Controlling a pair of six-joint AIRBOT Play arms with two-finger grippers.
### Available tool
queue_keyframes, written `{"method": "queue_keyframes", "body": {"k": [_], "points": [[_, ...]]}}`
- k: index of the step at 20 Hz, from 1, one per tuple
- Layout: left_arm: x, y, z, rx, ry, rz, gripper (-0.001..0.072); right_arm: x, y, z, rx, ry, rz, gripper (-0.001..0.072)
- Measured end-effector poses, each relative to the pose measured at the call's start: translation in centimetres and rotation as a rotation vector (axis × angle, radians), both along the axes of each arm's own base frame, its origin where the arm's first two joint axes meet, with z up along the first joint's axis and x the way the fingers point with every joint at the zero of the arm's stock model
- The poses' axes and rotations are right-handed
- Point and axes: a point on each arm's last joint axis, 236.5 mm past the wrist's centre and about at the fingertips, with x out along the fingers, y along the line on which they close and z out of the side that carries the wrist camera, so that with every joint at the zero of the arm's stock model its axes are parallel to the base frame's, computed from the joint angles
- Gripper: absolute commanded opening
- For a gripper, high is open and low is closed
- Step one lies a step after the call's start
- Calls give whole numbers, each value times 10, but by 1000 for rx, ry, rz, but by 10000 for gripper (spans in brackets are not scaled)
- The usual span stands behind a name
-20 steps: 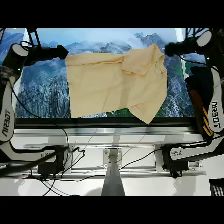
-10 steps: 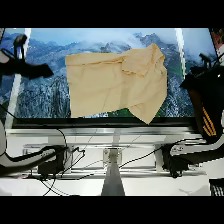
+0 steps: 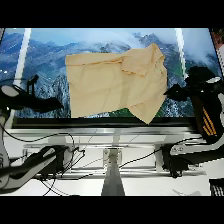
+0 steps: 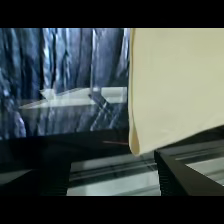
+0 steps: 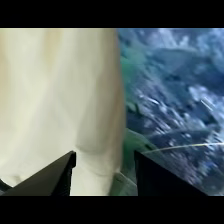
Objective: Fold the clothes and pants, and hang the long-sleeved shirts on hangers.
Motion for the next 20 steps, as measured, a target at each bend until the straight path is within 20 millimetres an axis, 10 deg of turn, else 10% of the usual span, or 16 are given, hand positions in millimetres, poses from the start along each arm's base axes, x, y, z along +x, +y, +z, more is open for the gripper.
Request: {"method": "queue_keyframes", "body": {"k": [3,7,9,12,20], "points": [[-16,-6,-5,-1,-4,5,549,7,7,-7,-30,-26,9,11],[-20,-6,-11,8,-21,19,322,12,22,-8,-35,-45,42,9],[-19,-8,-14,-1,-23,30,322,13,25,-8,-38,-50,50,9],[-21,-21,-21,-65,-6,23,512,14,27,-9,-39,-54,55,9],[-27,-75,-49,-325,52,-90,489,13,30,-8,-35,-59,72,9]]}}
